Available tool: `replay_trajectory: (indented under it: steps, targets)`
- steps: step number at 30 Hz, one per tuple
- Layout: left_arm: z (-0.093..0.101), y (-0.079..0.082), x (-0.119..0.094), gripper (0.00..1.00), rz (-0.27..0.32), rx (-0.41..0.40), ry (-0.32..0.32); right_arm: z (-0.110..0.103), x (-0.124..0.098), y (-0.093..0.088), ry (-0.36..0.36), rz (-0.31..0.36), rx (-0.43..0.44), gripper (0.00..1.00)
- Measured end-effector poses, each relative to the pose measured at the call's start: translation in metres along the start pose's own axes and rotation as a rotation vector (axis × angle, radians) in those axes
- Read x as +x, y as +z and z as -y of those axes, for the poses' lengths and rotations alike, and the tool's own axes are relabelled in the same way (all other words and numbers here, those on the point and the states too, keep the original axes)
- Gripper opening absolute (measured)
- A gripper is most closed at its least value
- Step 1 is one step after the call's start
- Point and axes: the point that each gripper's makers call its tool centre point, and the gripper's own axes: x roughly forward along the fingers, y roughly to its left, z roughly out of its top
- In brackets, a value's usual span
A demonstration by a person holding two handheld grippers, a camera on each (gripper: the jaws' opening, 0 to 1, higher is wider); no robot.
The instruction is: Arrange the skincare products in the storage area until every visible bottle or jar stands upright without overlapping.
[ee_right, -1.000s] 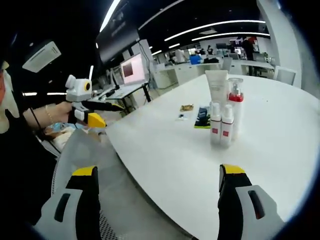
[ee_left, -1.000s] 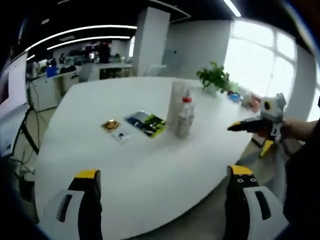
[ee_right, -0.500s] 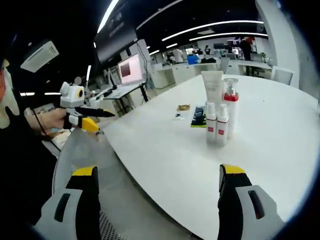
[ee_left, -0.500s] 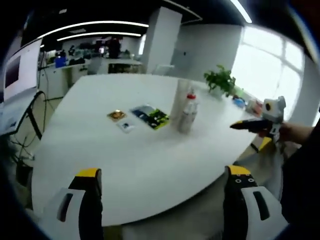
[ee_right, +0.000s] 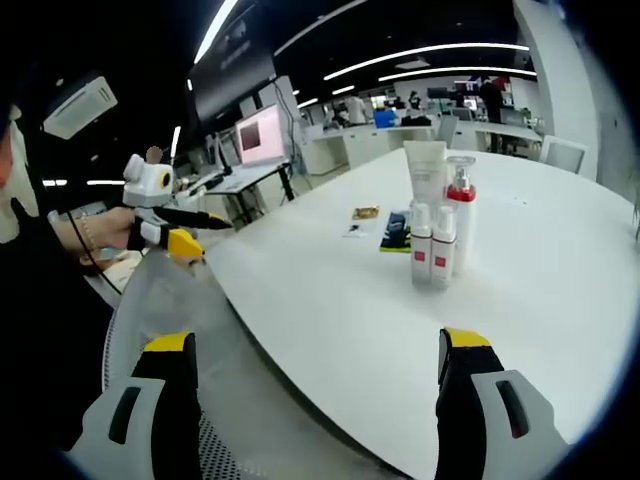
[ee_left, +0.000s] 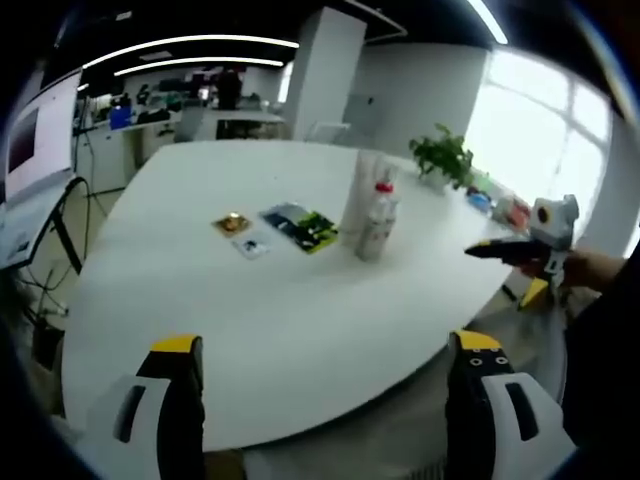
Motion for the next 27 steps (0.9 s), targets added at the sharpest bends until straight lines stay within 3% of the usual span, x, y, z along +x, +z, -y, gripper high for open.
replay_trajectory:
  steps: [8,15,23,27]
  targets:
    - [-0.001,0.006,0.008,0.94,-0.006,-0.003,-0.001,0.002,0.001,-0.002,0.006,-0.002,0.005,1.0]
    - [-0.002,0.022,0.029,0.9,0.002,-0.093,-0.025,0.001,0.002,-0.003,0.006,-0.01,0.012,1.0]
    - [-0.009,0.03,0.062,0.85,-0.054,-0.088,-0.004,0.003,0.002,-0.004,-0.005,-0.01,0.019,1.0]
    - [-0.011,0.037,0.078,0.84,-0.091,-0.03,-0.019,0.005,0.002,-0.003,-0.013,-0.007,0.028,1.0]
